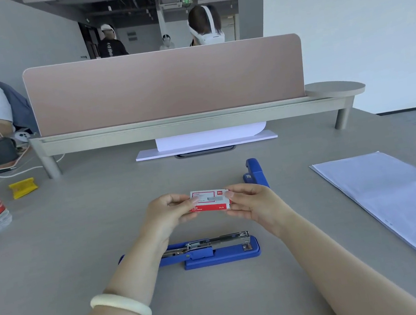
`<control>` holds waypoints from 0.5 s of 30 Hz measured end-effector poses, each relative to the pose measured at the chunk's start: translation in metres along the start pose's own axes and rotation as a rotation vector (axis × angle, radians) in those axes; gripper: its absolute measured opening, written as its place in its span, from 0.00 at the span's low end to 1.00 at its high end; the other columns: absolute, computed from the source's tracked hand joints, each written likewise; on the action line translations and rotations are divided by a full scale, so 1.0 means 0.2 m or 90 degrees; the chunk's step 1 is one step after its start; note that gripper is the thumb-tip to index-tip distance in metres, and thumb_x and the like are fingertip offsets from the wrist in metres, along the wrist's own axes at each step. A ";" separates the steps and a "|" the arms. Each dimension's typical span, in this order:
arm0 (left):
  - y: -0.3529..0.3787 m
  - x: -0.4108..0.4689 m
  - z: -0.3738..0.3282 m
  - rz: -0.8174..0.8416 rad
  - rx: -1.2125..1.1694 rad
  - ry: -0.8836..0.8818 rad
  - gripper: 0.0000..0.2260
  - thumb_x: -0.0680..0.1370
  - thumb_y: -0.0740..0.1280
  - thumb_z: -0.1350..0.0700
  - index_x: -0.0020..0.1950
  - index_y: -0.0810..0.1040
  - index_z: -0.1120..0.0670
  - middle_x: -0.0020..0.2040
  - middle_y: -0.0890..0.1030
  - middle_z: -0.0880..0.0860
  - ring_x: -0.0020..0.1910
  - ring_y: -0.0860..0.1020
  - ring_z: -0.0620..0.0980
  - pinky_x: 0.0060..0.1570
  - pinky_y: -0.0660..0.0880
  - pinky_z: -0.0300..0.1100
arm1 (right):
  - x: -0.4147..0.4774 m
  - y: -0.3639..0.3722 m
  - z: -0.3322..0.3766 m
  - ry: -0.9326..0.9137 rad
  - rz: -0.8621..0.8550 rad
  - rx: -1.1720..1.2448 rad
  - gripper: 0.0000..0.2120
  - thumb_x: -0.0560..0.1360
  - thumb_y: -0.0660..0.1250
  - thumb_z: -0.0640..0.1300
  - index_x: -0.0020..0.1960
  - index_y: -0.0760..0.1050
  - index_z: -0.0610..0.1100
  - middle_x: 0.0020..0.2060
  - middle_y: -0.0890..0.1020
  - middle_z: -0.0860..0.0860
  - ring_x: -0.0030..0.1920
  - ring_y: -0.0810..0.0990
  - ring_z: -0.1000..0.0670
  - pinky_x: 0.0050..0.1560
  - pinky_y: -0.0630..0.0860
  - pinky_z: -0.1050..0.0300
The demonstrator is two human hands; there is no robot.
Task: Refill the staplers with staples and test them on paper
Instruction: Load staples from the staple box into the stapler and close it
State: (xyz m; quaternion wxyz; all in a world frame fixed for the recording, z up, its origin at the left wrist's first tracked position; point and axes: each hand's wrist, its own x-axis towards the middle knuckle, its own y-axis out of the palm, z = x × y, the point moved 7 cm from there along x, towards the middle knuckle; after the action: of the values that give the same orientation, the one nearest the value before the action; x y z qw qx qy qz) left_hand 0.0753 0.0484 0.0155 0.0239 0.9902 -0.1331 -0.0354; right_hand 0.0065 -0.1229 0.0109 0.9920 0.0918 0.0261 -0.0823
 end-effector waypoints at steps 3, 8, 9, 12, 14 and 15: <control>-0.02 0.00 0.02 -0.004 -0.028 -0.032 0.03 0.72 0.71 0.64 0.43 0.78 0.62 0.42 0.82 0.58 0.41 0.82 0.51 0.36 0.81 0.33 | -0.01 0.01 -0.01 0.016 0.019 0.018 0.08 0.77 0.65 0.38 0.55 0.78 0.42 0.52 0.84 0.42 0.52 0.84 0.45 0.48 0.82 0.59; -0.03 -0.01 0.03 -0.012 -0.106 -0.076 0.02 0.73 0.69 0.66 0.41 0.78 0.62 0.41 0.82 0.58 0.41 0.81 0.50 0.33 0.80 0.32 | -0.01 0.00 0.00 0.012 0.039 0.046 0.11 0.78 0.61 0.37 0.59 0.76 0.38 0.53 0.84 0.41 0.51 0.84 0.46 0.49 0.82 0.58; -0.03 -0.01 0.03 -0.014 -0.116 -0.078 0.01 0.73 0.68 0.67 0.42 0.78 0.63 0.42 0.82 0.59 0.41 0.81 0.50 0.33 0.80 0.32 | -0.01 0.00 0.00 0.016 0.034 0.060 0.11 0.78 0.62 0.39 0.58 0.76 0.37 0.52 0.84 0.41 0.50 0.85 0.46 0.49 0.82 0.57; -0.02 -0.02 0.03 -0.017 -0.113 -0.075 0.00 0.73 0.69 0.66 0.42 0.78 0.63 0.42 0.83 0.58 0.38 0.82 0.48 0.34 0.80 0.33 | -0.01 0.00 0.01 0.014 0.005 0.017 0.11 0.76 0.67 0.47 0.52 0.75 0.39 0.50 0.85 0.41 0.50 0.85 0.45 0.50 0.82 0.56; -0.02 -0.02 0.03 -0.019 -0.107 -0.070 0.01 0.73 0.69 0.66 0.42 0.79 0.63 0.42 0.83 0.58 0.37 0.82 0.47 0.35 0.81 0.33 | -0.02 -0.01 0.01 -0.003 -0.031 -0.063 0.11 0.74 0.69 0.46 0.50 0.73 0.39 0.48 0.84 0.41 0.47 0.86 0.46 0.48 0.82 0.55; -0.02 -0.02 0.03 -0.018 -0.104 -0.070 0.01 0.73 0.69 0.66 0.42 0.79 0.63 0.42 0.83 0.58 0.38 0.82 0.48 0.35 0.81 0.33 | -0.01 -0.02 0.01 -0.014 -0.046 -0.089 0.11 0.74 0.69 0.44 0.50 0.72 0.39 0.47 0.84 0.42 0.46 0.86 0.46 0.48 0.83 0.55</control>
State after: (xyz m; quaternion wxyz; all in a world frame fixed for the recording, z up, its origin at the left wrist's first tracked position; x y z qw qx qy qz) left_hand 0.0714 0.0535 0.0101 0.0970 0.9832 -0.1167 -0.1011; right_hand 0.0033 -0.1263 0.0129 0.9926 0.0203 0.0244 -0.1170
